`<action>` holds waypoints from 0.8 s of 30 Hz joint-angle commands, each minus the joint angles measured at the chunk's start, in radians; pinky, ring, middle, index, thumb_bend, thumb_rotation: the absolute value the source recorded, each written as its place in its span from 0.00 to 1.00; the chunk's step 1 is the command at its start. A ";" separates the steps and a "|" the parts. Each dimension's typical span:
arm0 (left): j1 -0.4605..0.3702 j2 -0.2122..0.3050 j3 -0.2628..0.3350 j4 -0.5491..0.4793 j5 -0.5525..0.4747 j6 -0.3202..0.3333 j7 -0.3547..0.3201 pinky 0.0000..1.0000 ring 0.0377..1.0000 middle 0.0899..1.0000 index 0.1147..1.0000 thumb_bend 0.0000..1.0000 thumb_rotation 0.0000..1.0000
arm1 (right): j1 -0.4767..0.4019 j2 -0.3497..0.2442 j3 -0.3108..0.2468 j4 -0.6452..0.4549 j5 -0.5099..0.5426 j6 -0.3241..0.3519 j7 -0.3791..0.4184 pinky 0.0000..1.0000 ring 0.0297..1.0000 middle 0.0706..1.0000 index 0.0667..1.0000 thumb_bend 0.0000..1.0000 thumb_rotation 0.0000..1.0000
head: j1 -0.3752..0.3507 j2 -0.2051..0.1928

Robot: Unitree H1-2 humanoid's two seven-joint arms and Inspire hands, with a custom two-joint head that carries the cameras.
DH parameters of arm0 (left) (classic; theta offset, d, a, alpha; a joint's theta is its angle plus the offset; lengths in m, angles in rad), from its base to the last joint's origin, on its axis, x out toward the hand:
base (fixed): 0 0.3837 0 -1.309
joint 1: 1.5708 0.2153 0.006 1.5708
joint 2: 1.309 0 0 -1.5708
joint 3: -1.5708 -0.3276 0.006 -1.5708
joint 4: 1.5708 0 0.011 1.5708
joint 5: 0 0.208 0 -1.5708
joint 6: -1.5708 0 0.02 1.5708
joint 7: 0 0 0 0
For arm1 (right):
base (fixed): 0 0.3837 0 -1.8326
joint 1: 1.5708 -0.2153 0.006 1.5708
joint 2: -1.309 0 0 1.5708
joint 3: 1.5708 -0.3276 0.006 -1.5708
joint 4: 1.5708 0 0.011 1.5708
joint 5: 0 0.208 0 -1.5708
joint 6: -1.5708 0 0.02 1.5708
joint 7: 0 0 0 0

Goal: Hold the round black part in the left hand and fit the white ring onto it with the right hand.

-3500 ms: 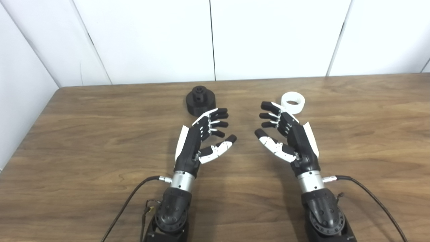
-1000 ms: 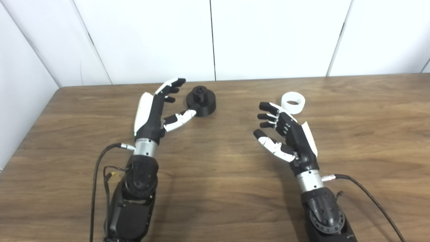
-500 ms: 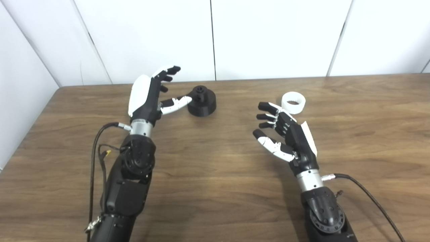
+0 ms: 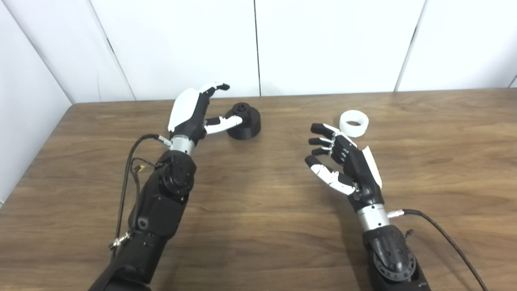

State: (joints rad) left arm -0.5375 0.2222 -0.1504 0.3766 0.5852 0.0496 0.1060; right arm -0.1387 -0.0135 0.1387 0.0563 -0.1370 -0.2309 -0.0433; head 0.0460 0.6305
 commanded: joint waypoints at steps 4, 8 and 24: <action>-0.093 0.034 -0.035 0.037 0.027 -0.027 0.017 0.93 1.00 0.99 0.82 0.98 0.65 | 0.034 -0.030 -0.011 0.039 -0.020 -0.014 0.009 0.60 0.69 0.78 0.76 0.54 0.31 | -0.004 0.000; -0.115 0.040 -0.064 0.073 0.051 -0.009 0.021 0.98 1.00 1.00 0.84 1.00 0.66 | 0.034 -0.030 -0.011 0.037 -0.019 -0.014 0.010 0.61 0.70 0.79 0.76 0.54 0.31 | -0.006 0.001; -0.177 0.050 -0.162 0.180 0.160 0.085 0.012 1.00 1.00 1.00 0.90 1.00 0.64 | 0.039 -0.033 -0.014 0.030 -0.014 -0.015 0.015 0.60 0.69 0.79 0.76 0.54 0.32 | -0.013 0.001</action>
State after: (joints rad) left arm -0.6452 0.2491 -0.3082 0.5604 0.7246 0.1250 0.1063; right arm -0.1369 -0.0137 0.1370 0.0504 -0.1352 -0.2219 -0.0362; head 0.0322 0.6305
